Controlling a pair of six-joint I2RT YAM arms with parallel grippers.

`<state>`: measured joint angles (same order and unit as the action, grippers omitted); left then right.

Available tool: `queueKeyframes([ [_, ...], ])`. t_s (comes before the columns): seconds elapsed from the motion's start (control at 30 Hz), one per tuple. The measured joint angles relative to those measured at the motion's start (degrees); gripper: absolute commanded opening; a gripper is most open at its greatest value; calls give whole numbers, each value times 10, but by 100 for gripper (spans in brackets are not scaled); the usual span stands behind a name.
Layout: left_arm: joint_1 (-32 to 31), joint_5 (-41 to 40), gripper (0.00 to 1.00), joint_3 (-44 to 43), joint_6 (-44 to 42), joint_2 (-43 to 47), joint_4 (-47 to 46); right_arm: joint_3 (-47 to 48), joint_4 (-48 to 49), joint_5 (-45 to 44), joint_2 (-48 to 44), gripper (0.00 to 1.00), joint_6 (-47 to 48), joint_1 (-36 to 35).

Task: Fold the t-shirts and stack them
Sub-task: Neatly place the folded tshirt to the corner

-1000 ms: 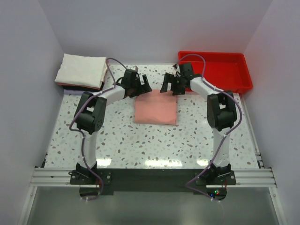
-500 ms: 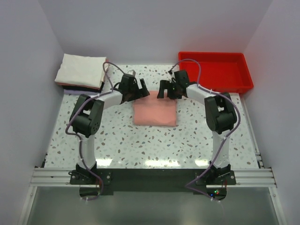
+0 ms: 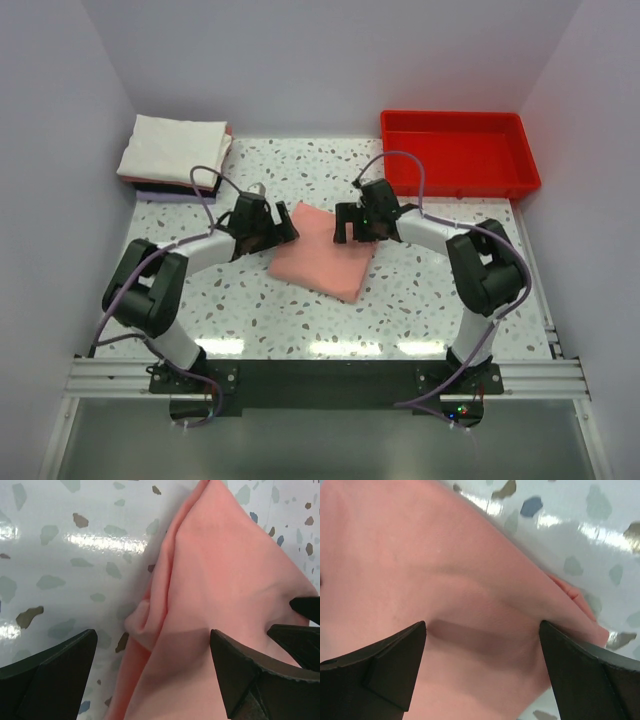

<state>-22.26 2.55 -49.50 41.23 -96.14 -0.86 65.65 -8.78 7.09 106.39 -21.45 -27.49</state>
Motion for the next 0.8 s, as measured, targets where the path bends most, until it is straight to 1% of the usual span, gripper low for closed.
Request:
queueKeyframes([
  [0.07, 0, -2, 100, 22, 2, 29, 2, -17, -16, -8, -21, 99, -3, -10],
  [0.13, 0, -3, 100, 26, 1, 52, 7, -13, -47, -20, -32, 99, -3, -16],
  [0.3, 0, -26, 100, 5, -4, 100, 25, 48, -108, -45, -51, 99, 2, -17],
  [0.4, 0, -35, 100, -12, -20, 113, 32, 63, -120, -50, -109, 99, 4, -16],
  [0.53, 0, -34, 100, -43, -53, 100, 55, 40, -121, -50, -226, 99, 1, -16],
  [0.67, 0, -16, 100, -53, -93, 74, 67, -23, -125, -51, -331, 99, -1, -16],
  [0.77, 0, 7, 100, -55, -116, 48, 74, -58, -151, -53, -369, 99, -1, -16],
  [0.8, 0, 14, 98, -56, -122, 37, 76, -66, -162, -56, -376, 99, 0, -16],
])
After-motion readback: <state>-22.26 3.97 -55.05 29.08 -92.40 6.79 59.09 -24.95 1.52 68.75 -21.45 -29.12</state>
